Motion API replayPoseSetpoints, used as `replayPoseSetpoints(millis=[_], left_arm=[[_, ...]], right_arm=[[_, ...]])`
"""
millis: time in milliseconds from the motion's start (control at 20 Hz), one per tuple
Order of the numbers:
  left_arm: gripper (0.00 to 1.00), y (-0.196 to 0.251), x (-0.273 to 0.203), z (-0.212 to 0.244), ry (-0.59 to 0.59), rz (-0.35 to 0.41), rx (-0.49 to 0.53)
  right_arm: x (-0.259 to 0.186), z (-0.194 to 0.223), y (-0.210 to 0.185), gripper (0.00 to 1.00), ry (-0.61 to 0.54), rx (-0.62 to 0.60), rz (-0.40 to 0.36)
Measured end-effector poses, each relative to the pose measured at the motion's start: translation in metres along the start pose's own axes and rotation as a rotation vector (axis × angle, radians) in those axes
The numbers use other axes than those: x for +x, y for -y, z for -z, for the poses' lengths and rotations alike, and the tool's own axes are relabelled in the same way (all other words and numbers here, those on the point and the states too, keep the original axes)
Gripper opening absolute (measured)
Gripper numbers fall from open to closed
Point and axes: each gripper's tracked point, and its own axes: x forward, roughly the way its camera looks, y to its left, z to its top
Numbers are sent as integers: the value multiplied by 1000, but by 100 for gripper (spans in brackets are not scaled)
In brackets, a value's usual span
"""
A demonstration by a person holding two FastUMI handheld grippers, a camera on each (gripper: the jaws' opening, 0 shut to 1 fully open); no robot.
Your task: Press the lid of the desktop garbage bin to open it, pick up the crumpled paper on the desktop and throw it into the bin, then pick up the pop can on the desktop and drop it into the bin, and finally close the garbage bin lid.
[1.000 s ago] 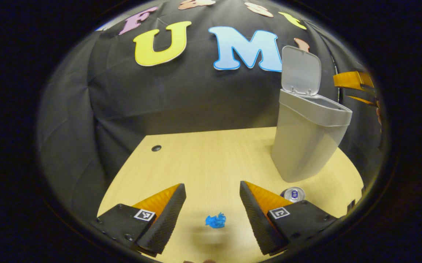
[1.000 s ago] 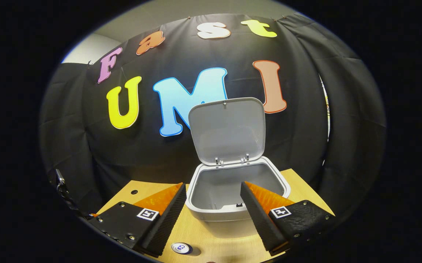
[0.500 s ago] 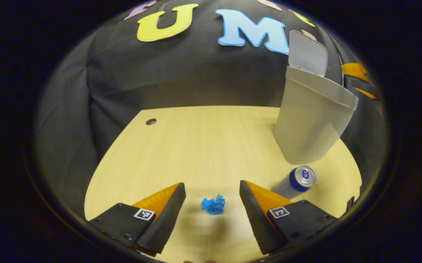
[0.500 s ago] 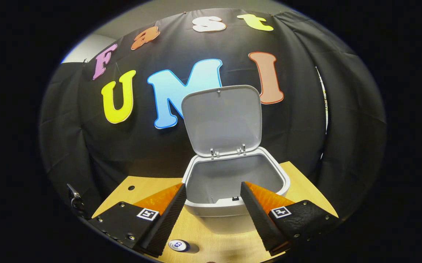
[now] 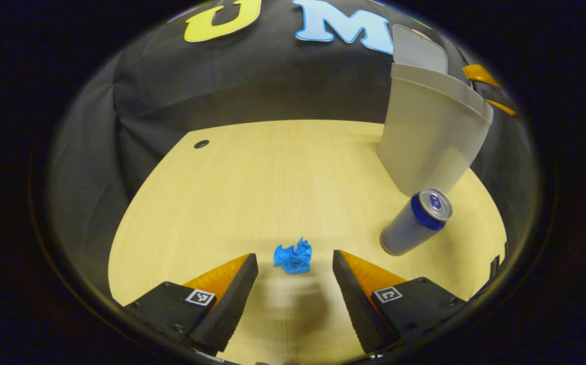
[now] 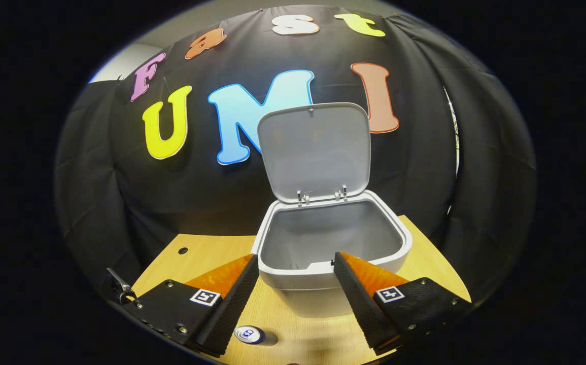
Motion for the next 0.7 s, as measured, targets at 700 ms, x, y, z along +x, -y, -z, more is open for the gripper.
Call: replayPoseSetpoints(millis=[700], left_arm=[[99,-7,50,11,-41,42,-64]], right_arm=[[-1,6,-6,95,-35,-28,10]])
